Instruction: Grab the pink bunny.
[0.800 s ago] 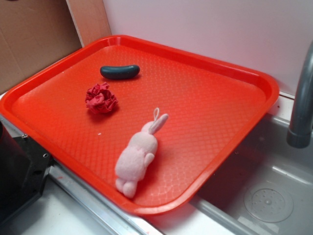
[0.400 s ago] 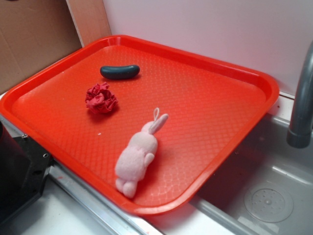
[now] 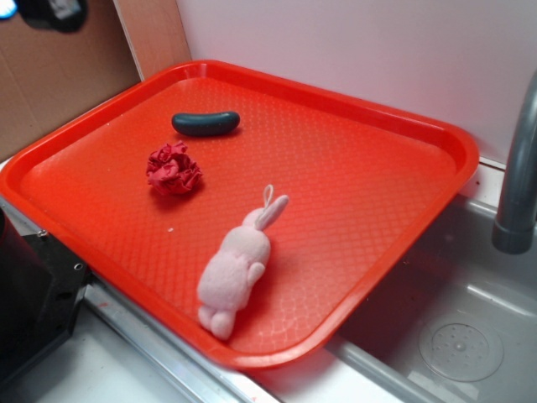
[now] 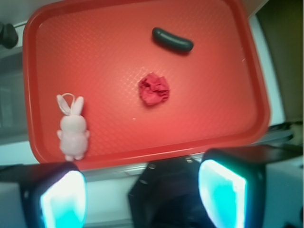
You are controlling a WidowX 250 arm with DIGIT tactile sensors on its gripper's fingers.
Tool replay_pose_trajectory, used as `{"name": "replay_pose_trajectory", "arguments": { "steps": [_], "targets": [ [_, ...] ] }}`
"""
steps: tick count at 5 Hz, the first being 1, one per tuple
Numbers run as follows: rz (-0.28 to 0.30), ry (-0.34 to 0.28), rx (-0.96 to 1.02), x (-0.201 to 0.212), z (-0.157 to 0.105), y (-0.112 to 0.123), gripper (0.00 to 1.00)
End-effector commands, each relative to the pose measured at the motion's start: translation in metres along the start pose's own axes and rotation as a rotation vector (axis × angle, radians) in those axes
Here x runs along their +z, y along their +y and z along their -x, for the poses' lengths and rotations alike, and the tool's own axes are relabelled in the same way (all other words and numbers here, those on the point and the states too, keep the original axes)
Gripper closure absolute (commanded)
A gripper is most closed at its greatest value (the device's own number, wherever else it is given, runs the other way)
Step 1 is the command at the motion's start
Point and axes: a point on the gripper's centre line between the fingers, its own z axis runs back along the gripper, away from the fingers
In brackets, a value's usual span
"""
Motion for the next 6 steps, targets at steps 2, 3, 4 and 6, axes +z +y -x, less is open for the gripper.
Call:
{"name": "replay_pose_trajectory", "arguments": {
  "steps": [2,3,4,6],
  "targets": [
    [0.062,-0.078,0.203,-0.068,-0.01,-0.053,0.0],
    [0.036,-0.069,0.179,-0.098,-0.006,-0.069,0.0],
    [-0.003,-0.06,0.154,-0.13,-0.001,-0.081,0.0],
    [-0.03,-0.082,0.172,-0.174,0.004,-0.095,0.59]
  ]
}}
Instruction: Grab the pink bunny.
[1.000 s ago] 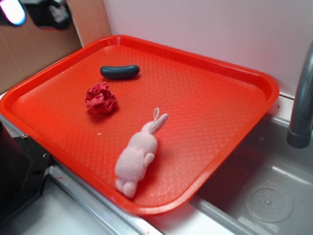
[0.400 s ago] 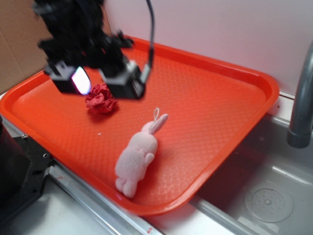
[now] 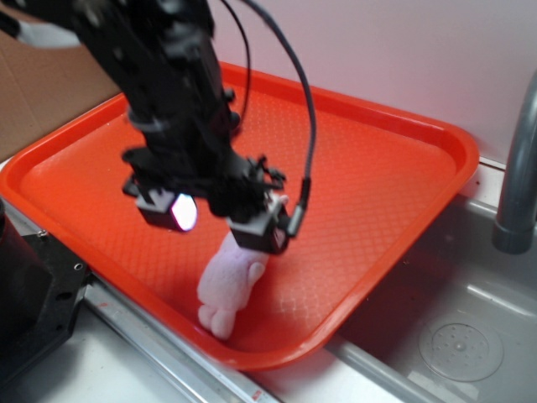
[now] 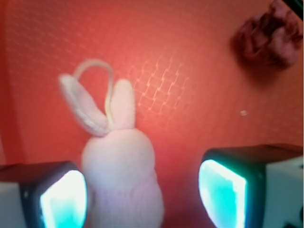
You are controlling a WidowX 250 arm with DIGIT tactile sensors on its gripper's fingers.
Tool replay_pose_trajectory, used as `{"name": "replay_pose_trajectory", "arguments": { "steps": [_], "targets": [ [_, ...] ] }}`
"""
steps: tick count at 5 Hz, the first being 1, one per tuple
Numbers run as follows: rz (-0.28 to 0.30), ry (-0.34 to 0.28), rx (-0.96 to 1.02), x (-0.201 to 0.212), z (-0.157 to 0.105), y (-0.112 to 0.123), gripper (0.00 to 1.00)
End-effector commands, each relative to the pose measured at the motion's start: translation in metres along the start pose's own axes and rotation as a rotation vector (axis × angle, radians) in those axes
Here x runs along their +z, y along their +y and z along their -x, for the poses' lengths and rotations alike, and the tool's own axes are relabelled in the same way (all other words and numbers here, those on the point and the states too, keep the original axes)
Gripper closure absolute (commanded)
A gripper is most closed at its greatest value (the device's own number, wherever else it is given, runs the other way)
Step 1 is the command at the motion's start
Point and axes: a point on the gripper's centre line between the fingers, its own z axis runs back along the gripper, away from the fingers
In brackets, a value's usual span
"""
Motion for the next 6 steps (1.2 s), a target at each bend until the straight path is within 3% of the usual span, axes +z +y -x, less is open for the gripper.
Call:
{"name": "replay_pose_trajectory", "arguments": {
  "steps": [1,3,4,5,6],
  "targets": [
    [0.009,-0.03,0.014,-0.015,0.006,-0.012,1.0],
    [0.075,-0.062,0.096,0.029,-0.005,0.01,1.0],
    [0.113,-0.025,0.088,0.057,-0.022,0.024,1.0],
    [0.11,0.006,0.056,0.096,-0.047,0.048,1.0],
    [0.064,0.002,-0.028,0.128,-0.068,0.064,1.0]
  ]
}}
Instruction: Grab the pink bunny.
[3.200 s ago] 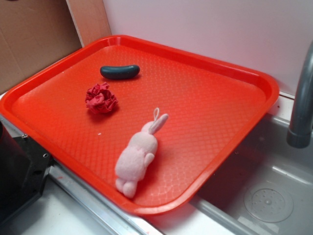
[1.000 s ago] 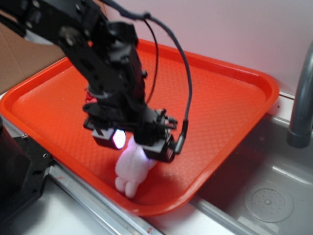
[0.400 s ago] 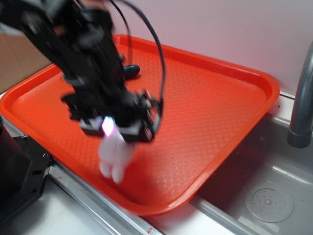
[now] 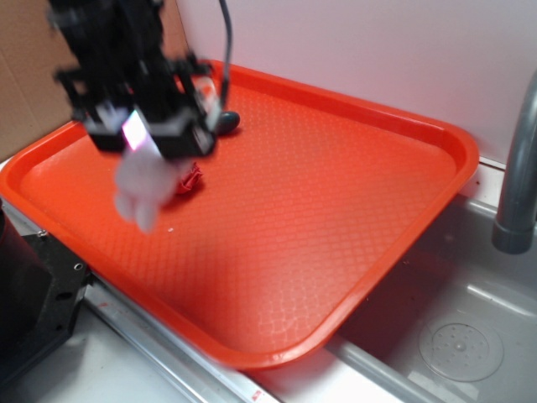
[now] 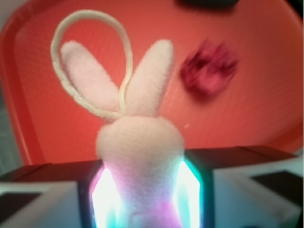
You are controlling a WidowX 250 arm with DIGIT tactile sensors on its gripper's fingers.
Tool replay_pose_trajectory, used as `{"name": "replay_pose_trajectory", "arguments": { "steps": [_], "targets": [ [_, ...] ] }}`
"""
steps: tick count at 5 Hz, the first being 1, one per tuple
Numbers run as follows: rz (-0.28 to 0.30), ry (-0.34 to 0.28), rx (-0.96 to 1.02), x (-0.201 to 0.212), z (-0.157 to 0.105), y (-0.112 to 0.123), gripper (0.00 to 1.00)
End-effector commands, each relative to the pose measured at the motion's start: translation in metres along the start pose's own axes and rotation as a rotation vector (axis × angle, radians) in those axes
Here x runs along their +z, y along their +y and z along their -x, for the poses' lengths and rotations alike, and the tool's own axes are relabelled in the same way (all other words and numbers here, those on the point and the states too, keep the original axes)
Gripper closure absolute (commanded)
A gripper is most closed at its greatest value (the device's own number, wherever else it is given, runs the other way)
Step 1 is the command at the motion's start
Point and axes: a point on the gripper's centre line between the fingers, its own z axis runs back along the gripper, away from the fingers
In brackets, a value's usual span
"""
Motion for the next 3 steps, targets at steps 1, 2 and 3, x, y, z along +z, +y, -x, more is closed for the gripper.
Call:
{"name": "replay_pose_trajectory", "arguments": {
  "steps": [1,2,3],
  "targets": [
    [-0.016,-0.029,-0.158,0.063,-0.054,0.024,1.0],
    [-0.041,-0.026,-0.193,0.076,-0.074,0.037,1.0],
    [-0.048,-0.03,-0.154,0.073,-0.081,0.042,1.0]
  ]
}}
